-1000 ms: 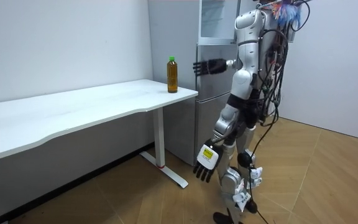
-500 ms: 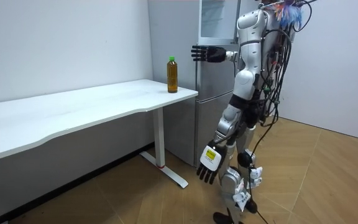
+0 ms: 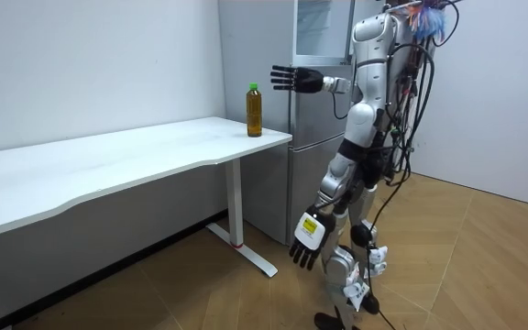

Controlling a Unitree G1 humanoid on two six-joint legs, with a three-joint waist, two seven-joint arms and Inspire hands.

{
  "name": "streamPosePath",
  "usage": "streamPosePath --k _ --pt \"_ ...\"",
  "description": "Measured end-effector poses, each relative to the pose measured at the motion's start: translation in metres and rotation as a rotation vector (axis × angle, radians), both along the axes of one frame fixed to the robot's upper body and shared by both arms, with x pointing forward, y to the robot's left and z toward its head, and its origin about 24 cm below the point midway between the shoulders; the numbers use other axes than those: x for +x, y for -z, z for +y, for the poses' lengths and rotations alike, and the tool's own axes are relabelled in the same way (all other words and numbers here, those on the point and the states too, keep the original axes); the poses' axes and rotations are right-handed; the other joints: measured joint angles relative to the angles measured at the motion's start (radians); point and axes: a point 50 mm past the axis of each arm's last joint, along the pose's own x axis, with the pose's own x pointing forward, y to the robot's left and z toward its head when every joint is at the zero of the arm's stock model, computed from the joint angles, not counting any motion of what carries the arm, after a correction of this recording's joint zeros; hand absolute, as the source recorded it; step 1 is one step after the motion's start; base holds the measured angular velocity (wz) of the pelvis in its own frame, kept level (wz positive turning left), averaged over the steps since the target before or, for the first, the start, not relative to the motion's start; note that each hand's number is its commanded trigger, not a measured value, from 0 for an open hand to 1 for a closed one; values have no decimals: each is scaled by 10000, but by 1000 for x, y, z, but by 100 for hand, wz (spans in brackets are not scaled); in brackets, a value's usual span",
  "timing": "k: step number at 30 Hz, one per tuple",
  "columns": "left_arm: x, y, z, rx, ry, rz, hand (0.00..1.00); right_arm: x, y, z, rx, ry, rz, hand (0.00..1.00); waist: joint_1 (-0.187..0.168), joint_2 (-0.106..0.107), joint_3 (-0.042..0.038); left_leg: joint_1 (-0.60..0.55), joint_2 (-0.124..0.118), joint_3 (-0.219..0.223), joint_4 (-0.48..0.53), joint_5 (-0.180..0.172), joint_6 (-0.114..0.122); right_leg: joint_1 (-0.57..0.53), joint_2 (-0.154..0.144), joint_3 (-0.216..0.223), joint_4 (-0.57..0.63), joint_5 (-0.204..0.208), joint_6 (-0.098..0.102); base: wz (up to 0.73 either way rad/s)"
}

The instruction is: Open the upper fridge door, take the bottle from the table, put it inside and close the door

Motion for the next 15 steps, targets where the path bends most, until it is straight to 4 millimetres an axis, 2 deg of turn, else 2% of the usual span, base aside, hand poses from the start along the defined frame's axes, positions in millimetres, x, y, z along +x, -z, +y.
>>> streamPosePath --k 6,10,15 --pt "-3 1 -3 100 100 82 0 3 0 -1 47 470 100 0 269 38 53 -83 -2 -48 -23 -2 4 -58 -9 -63 20 4 3 1" --pt "-4 1 -3 103 277 145 0 13 -1 8 131 613 102 0 382 -2 72 -101 -11 -144 -92 0 5 -33 -8 -289 32 5 1 5" --pt "0 1 -3 154 689 162 0 14 3 18 337 896 262 0 568 -41 87 -105 -32 -239 -63 0 7 39 -4 -386 6 9 9 8"
